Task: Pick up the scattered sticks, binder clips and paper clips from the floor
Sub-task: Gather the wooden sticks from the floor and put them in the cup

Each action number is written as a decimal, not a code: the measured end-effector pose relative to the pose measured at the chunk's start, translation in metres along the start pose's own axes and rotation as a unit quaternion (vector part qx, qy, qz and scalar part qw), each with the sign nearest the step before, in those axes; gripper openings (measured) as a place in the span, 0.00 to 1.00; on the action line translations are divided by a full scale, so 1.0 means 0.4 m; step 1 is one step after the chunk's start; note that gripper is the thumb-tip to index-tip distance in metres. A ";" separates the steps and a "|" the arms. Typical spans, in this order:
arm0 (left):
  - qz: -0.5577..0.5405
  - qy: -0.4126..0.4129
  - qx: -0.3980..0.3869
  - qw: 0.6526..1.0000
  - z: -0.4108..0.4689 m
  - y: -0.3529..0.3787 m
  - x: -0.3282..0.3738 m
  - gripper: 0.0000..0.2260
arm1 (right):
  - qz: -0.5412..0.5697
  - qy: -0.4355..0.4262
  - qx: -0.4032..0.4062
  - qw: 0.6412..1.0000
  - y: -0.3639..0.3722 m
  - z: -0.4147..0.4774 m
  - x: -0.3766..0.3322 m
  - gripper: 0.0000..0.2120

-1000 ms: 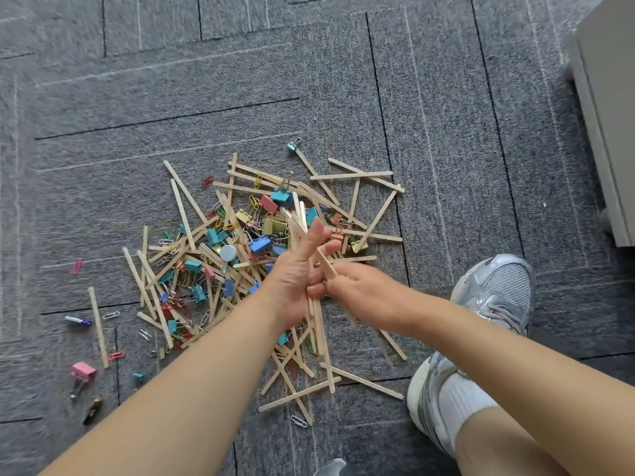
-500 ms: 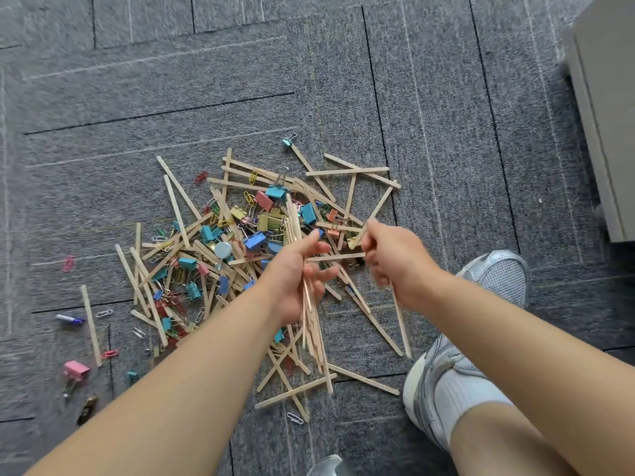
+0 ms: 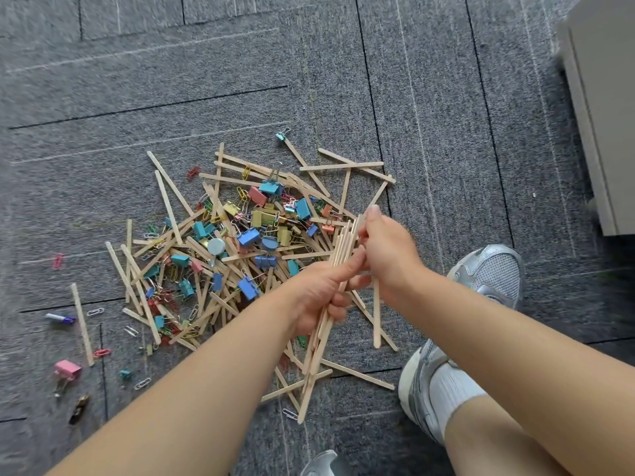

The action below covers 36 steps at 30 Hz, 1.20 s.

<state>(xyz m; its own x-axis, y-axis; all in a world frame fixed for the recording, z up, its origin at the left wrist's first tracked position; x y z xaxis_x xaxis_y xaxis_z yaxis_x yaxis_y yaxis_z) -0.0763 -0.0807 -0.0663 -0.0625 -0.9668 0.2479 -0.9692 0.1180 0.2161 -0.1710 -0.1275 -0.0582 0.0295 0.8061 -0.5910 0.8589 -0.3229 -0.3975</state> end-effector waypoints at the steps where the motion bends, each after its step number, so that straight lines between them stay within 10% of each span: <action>1: 0.005 0.004 -0.004 1.000 0.001 -0.004 0.001 0.15 | 0.011 0.011 -0.004 1.000 -0.001 0.003 0.004 0.20; 30: 0.104 -0.017 -0.027 0.994 -0.008 0.002 -0.032 0.19 | 0.121 0.079 -0.010 0.989 0.002 0.024 0.044 0.14; 36: 0.031 -0.040 -0.047 0.998 -0.003 0.023 -0.042 0.04 | 0.065 0.070 -0.029 0.995 0.001 0.037 0.055 0.16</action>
<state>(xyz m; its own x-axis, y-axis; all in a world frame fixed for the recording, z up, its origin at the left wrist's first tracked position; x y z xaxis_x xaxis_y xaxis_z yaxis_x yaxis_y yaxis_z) -0.0839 -0.0633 -0.0675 -0.1450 -0.9715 0.1875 -0.9363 0.1960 0.2913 -0.1776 -0.1175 -0.0818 0.2097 0.8215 -0.5303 0.8715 -0.4029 -0.2797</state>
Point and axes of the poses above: each hand's wrist, its own z-axis towards the middle knuckle, its own y-axis out of the palm, x = y × z, the point moved 10 cm from there along z, towards the middle knuckle, and after that the axes turned 14 degrees about x, right-handed, at the moved point
